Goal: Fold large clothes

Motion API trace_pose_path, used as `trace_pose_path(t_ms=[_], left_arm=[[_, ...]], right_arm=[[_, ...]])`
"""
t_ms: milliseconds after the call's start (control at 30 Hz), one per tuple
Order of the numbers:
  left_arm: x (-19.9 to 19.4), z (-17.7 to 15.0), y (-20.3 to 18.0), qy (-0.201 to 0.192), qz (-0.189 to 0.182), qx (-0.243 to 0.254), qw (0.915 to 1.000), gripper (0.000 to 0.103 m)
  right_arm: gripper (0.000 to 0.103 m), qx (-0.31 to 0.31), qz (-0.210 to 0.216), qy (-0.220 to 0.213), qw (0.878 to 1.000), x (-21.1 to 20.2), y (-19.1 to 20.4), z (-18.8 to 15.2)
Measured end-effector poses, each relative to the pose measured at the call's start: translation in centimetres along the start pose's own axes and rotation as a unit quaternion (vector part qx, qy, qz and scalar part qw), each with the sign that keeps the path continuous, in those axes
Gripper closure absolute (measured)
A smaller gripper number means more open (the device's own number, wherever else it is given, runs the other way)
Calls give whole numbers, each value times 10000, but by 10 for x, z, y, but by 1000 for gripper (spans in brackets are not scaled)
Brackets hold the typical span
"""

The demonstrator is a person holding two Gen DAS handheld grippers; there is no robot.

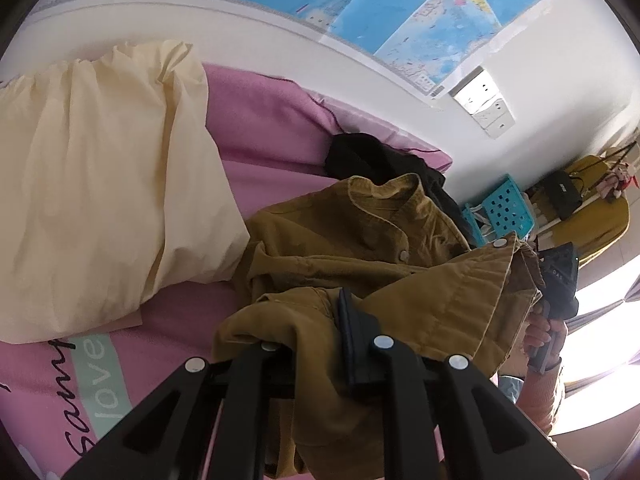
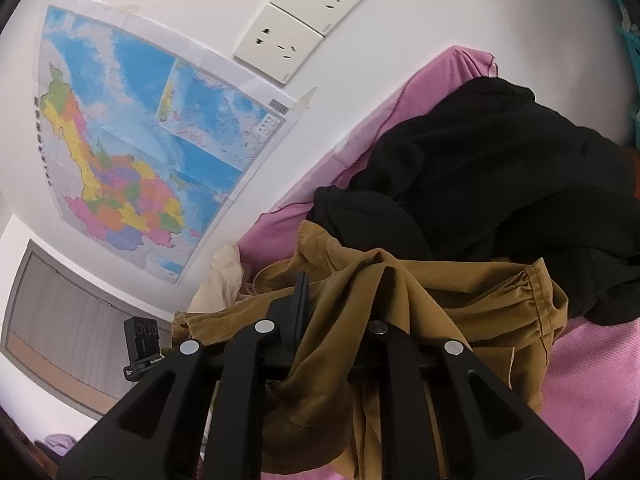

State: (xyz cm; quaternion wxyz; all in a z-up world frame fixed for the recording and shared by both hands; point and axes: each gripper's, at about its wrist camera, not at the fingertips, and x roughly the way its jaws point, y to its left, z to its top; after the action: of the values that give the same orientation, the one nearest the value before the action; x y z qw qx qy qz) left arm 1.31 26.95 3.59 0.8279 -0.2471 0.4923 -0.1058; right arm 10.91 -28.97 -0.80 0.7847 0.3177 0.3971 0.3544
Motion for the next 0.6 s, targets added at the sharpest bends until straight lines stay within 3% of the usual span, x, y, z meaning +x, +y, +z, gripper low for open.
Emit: trace_pose_path(t_ms=[67,100,133,200,367,533,600], left_arm=[[3,3,3,25,16,-30,10000,89],[6,4,5,45,22,-75,10000,89],[10,6,7,70,22,-114,9999,89],[14,8,11,118,27,-191,9997,89],[22,12,16,184,18,-288,9994,89],[25,14,21,218,-171,-432,9987,87],[22,12,23,182,-312,-457,9983,85]], right_arm=[[84,93,55,32,9999,4,-4,2],[77,134,77,32,9999,5,-5,3],[57,173,103,11,9998,5,-6,4],[29,180,72,-186,9996,1,-4,6],[29,-181,133,-392,9990,-17,8,7],[29,-1301,-675,-385,9885,-12,29,-9],[29,-1942,-1242,-402,9722,-3,37,-22]])
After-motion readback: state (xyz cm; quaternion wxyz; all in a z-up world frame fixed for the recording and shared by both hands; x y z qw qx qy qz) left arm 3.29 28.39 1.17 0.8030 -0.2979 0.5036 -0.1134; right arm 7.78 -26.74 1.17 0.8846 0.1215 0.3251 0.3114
